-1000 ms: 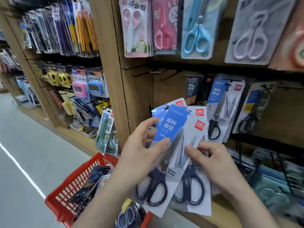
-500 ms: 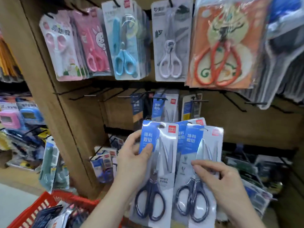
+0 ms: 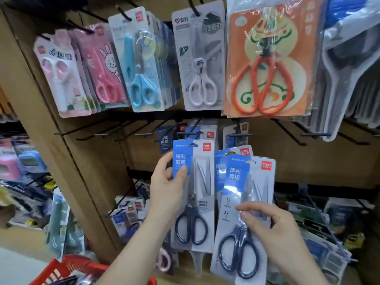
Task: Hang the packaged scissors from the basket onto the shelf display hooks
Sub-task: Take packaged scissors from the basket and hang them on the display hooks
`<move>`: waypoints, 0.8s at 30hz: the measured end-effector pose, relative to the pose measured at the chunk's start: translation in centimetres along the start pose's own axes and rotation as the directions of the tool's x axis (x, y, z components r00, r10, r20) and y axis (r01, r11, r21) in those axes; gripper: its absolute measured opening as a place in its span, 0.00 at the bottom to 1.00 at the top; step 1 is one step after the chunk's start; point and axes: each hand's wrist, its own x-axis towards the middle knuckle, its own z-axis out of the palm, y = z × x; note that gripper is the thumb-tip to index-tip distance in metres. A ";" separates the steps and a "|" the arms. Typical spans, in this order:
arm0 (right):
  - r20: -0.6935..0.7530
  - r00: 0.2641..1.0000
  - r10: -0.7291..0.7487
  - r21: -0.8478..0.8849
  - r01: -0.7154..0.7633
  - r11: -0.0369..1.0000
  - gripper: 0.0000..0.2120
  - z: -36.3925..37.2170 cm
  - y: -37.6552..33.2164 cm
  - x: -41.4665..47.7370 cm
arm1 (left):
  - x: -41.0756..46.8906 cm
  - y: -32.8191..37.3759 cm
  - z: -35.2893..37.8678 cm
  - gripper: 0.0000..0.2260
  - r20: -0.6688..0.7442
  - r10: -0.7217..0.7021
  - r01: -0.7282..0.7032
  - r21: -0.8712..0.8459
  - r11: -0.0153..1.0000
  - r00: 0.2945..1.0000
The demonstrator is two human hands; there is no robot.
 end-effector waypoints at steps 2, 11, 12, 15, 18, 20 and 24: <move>0.005 1.000 -0.004 0.018 0.004 1.000 0.18 0.3 0.0 0.2 | 0.3 -0.2 0.0 0.14 0.004 0.021 -0.021 0.027 0.999 1.000; 0.004 1.000 0.020 0.078 -0.020 0.997 0.13 0.6 0.1 0.7 | 3.1 -1.3 -0.1 0.08 0.034 -0.049 0.041 0.195 0.980 0.998; 0.000 1.000 0.029 0.081 -0.029 0.996 0.12 0.6 0.2 0.8 | 3.6 -1.7 0.0 0.07 0.042 -0.069 0.059 0.209 0.976 0.997; -0.005 0.997 0.075 0.091 -0.075 0.993 0.10 0.3 1.0 0.9 | 5.1 -3.2 0.5 0.08 0.051 -0.120 0.103 0.264 0.959 0.991; -0.035 0.991 0.129 0.126 -0.123 0.984 0.11 0.0 1.8 1.0 | 5.3 -4.8 0.5 0.22 0.143 -0.199 0.137 0.357 0.924 0.969; -0.053 0.987 0.149 0.122 -0.142 0.982 0.11 -0.3 2.2 1.2 | 4.9 -5.7 0.6 0.36 0.198 -0.255 0.140 0.462 0.876 0.946; -0.058 0.988 0.143 0.098 -0.137 0.986 0.11 -0.1 2.8 2.2 | 4.9 -7.0 1.2 0.38 0.140 -0.260 0.183 0.410 0.893 0.956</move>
